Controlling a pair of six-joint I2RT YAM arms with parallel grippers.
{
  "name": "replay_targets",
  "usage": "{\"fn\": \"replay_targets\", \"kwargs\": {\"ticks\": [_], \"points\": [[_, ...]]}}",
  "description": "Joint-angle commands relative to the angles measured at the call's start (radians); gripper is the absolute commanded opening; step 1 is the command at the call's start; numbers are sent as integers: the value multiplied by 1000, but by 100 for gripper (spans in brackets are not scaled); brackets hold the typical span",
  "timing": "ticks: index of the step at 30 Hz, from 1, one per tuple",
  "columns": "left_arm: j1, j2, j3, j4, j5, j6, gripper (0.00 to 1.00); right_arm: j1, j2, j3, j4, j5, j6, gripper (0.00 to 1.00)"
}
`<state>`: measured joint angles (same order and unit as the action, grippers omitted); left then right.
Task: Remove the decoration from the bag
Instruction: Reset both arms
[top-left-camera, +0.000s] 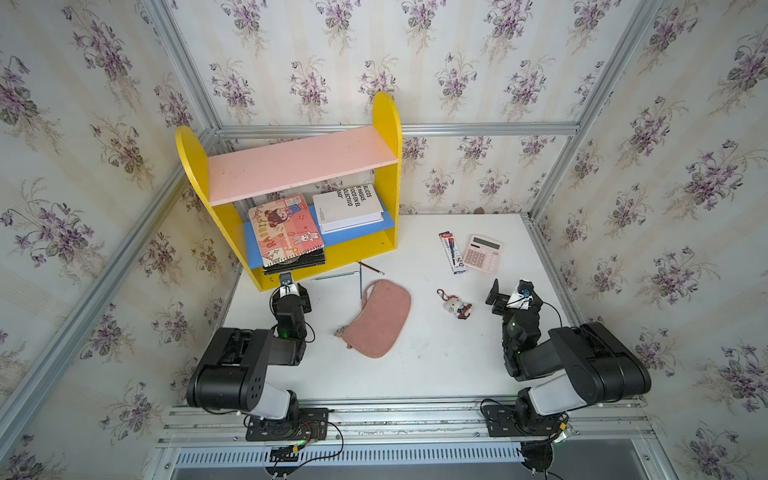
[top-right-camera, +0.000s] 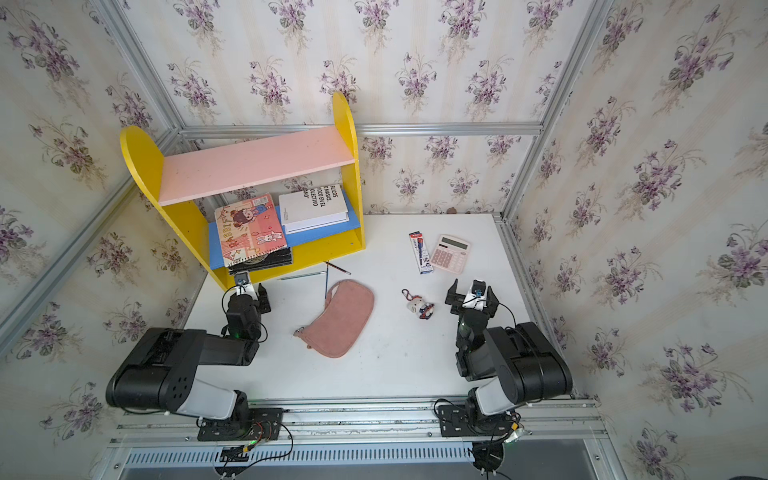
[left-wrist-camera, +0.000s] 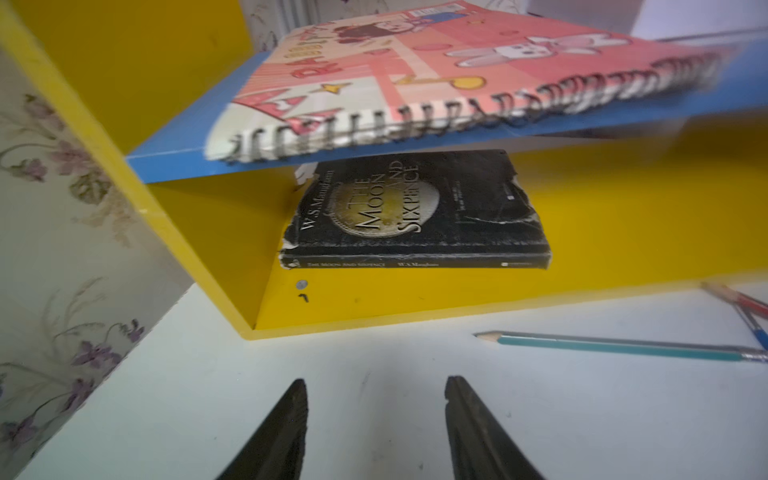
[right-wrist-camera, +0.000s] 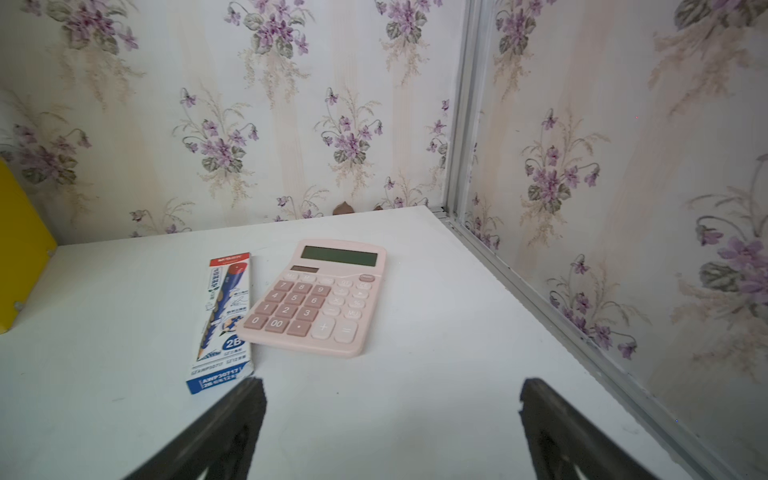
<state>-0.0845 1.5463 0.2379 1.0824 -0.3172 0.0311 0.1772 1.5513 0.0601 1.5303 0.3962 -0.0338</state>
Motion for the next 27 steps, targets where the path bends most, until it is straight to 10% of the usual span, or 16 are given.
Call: {"fn": "replay_targets", "kwargs": {"ticks": [1,7,27], "points": [[7,-13,55,2,63,16,78,-6,53,-1,180,-33,-29,100],[44,-1,123,-129,90,-21,90,-64,-12,110,-142,-72,60,100],[41,4,125,-129,101,-10,91,-82,-5,138,-174,-89,72,100]]}}
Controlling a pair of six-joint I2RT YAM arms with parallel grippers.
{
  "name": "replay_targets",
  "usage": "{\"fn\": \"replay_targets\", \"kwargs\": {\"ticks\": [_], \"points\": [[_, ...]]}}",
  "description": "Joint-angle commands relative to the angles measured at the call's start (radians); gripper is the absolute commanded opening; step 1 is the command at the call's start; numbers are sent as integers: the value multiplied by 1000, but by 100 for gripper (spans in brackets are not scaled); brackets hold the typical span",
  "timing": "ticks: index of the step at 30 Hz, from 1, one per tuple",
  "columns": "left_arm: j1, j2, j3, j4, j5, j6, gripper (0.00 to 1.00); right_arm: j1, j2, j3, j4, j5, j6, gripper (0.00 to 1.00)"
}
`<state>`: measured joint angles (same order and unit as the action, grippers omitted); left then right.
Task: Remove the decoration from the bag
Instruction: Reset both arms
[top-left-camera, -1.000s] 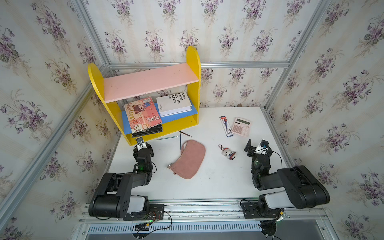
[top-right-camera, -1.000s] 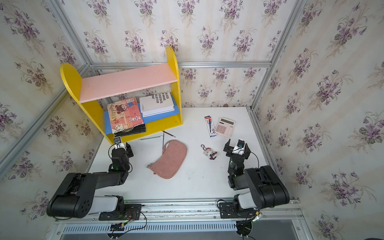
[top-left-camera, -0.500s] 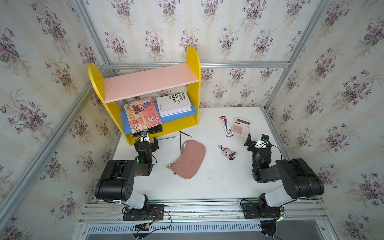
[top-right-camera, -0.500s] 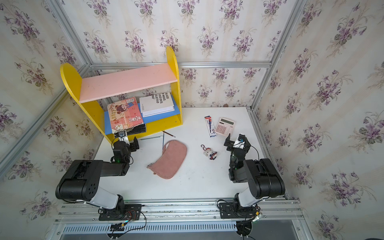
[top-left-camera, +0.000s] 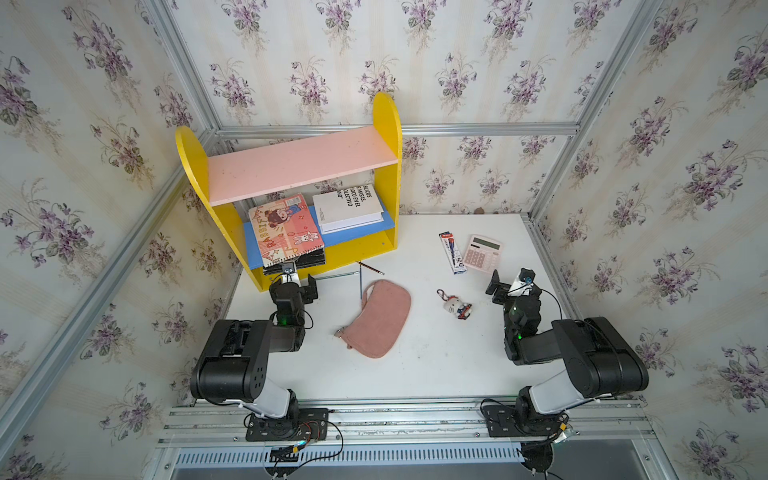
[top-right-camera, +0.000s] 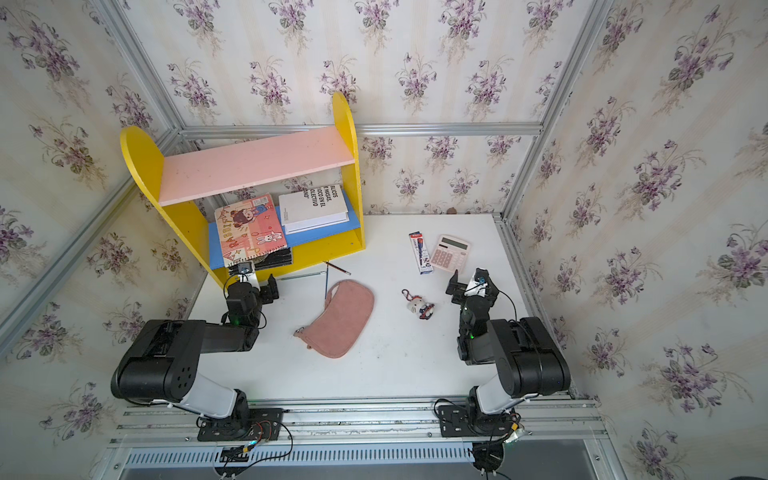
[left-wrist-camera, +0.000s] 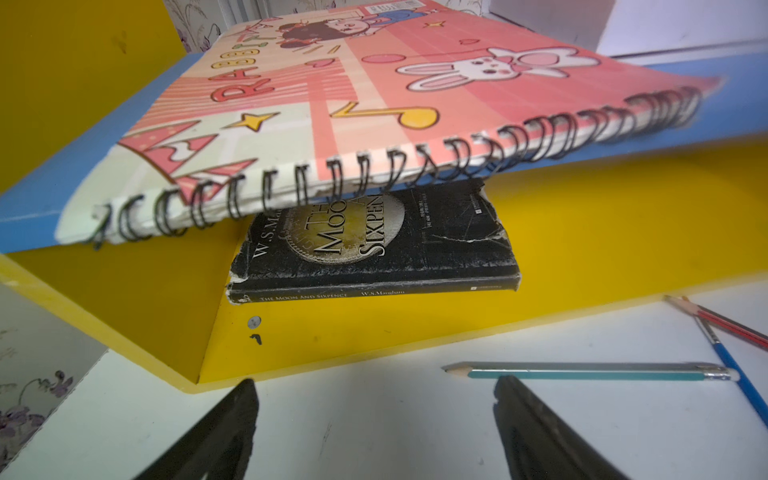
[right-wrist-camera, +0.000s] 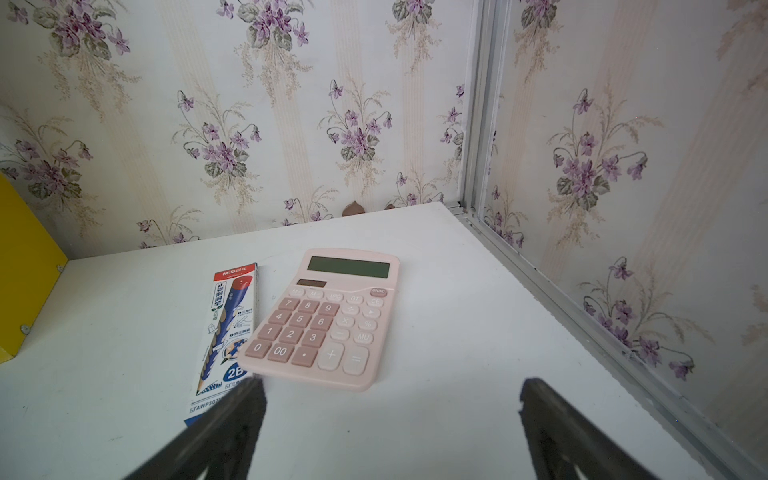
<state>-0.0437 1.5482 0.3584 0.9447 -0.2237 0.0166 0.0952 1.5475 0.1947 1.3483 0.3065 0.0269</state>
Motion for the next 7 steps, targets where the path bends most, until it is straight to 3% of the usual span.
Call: {"fn": "replay_targets", "kwargs": {"ticks": [1,7], "points": [[-2,6,12,0,12,13,91,0,-1,5,8,2,11,100],[-16,6,16,-2,4,28,91,-1,-1,4,8,1,11,100]]}}
